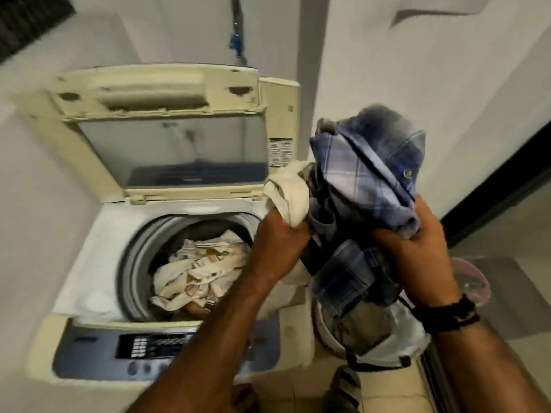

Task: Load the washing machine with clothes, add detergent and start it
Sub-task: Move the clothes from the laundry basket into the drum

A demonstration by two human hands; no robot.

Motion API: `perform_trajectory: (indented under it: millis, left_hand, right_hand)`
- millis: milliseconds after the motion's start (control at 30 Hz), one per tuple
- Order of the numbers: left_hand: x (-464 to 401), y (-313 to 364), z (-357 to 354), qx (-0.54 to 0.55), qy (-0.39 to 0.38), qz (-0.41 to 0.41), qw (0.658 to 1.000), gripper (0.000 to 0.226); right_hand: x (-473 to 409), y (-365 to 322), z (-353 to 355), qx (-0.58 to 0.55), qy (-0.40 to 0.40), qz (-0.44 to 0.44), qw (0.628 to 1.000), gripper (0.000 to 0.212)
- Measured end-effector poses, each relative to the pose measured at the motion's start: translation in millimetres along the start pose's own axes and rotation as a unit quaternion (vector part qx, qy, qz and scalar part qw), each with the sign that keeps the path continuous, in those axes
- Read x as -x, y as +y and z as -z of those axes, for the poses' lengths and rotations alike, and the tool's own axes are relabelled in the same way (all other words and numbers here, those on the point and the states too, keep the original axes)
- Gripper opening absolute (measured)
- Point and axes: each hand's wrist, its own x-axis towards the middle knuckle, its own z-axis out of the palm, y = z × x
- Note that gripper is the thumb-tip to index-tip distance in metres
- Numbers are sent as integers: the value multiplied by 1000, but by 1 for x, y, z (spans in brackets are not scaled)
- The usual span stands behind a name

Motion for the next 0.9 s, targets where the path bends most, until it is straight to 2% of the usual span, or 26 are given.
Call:
perform_trajectory:
  millis: [67, 200, 300, 367, 433, 500, 567, 633, 667, 733, 900]
  left_hand:
    - [-5, 17, 46, -30, 43, -12, 999, 37]
    - [-9, 28, 135, -35, 120, -51, 991, 40]
    - [-5, 21, 183, -25, 184, -70, 980, 43]
    - [-8, 1, 202, -18, 192, -52, 980, 42]
    - [-12, -30, 212, -66, 142, 18, 988, 47]
    - [-9, -67, 216, -160, 29, 106, 981, 46]
    - [1, -101, 215, -235, -57, 171, 955, 38]
    - [11, -124, 215, -256, -96, 200, 941, 27]
    - [15, -135, 214, -254, -108, 208, 938, 18]
    - [19, -153, 215, -263, -123, 213, 933, 13]
    - [16, -171, 209, -266, -133, 225, 928, 17]
  right_hand:
    - [-11, -25, -32, -17, -36, 29, 999, 61]
    - [-20, -54, -107, -94, -86, 60, 990, 61]
    - [-24, -56, -160, -138, -116, 42, 983, 57]
    - [-27, -42, -190, -145, -145, 10, 979, 56]
    - [-27, -15, -213, -98, -201, -30, 974, 57]
    - [-24, 24, -226, 43, -265, -66, 961, 63]
    - [-18, 53, -227, 231, -312, -108, 915, 64]
    - [-8, 64, -223, 333, -368, -165, 852, 51]
    - [-4, 69, -220, 346, -392, -191, 831, 48]
    - [1, 74, -216, 351, -406, -220, 814, 51]
    - [1, 85, -212, 361, -386, -231, 817, 45]
